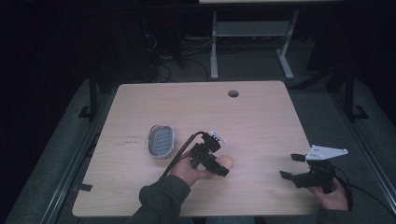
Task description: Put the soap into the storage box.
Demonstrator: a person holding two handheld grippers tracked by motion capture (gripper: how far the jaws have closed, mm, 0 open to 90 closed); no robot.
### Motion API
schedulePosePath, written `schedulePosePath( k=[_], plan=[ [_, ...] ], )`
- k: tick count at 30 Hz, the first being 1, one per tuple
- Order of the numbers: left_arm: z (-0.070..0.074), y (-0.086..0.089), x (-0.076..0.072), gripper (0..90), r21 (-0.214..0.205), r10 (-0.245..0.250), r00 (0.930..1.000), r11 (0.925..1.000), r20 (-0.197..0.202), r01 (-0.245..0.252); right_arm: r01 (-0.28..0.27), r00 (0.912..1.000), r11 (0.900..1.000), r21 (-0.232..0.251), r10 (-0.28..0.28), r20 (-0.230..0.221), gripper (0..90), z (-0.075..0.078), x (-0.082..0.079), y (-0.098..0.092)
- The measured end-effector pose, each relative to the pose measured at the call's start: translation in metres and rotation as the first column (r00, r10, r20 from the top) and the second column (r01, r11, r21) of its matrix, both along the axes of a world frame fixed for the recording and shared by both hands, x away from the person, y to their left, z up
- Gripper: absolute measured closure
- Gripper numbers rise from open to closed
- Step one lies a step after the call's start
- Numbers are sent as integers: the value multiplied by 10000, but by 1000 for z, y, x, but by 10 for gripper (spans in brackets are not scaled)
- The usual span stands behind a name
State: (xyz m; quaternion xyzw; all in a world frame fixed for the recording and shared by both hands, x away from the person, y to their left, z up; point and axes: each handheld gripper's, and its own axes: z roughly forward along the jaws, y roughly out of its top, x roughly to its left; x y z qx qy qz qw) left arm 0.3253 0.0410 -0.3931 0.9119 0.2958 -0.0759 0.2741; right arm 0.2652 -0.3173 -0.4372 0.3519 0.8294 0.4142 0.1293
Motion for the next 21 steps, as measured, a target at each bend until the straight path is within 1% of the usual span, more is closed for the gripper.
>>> schedulePosePath(
  k=[1,2,3,4,6,8,11,13,14,15,17,19,20,21],
  plan=[
    [2,3,2,323,-46,90,9999,9999,-109,-90,9,10000,10000,12,-9,4,159,0,0,0],
    [3,6,5,324,-188,186,9994,9996,-282,-191,5,10000,10000,-4,-5,29,159,0,1,-1],
    [3,6,5,324,-188,186,9994,9996,-282,-191,11,10000,10000,-1,-11,1,159,0,1,-1],
    [4,8,7,324,-294,295,9988,9991,-400,-307,11,10000,10000,-1,-11,1,159,0,1,-1],
    [7,12,10,323,-149,439,9983,9989,-388,-445,2,10000,10000,-1,-2,-11,159,0,1,-1],
    [10,17,14,324,-187,639,9966,9977,-512,-649,-19,10000,10000,14,19,23,159,0,2,-1],
    [17,23,20,324,-146,772,9956,9968,-534,-781,-16,10000,10000,53,16,-13,159,-1,2,-1],
    [19,23,21,324,-144,825,9951,9964,-550,-834,-7,10000,10000,77,7,-27,159,-1,3,-1],
    [23,26,25,323,-112,933,9941,9955,-547,-940,24,10000,10000,88,-24,-3,159,-1,3,-2],
    [23,26,25,324,-112,933,9941,9955,-547,-940,24,10000,10000,88,-24,-3,159,-1,3,-2],
    [28,31,30,324,-244,1077,9919,9937,-672,-1096,26,10000,9999,101,-26,-9,159,-1,3,-2],
    [29,32,32,324,-219,1125,9913,9932,-690,-1142,31,10000,9999,100,-30,-22,159,0,3,-2],
    [31,35,34,323,-167,1258,9901,9918,-619,-1271,32,10000,9999,98,-32,-28,159,0,3,-1],
    [32,38,36,324,-277,1327,9885,9905,-727,-1350,30,10000,10000,95,-30,-30,159,0,3,-1]
  ],
)
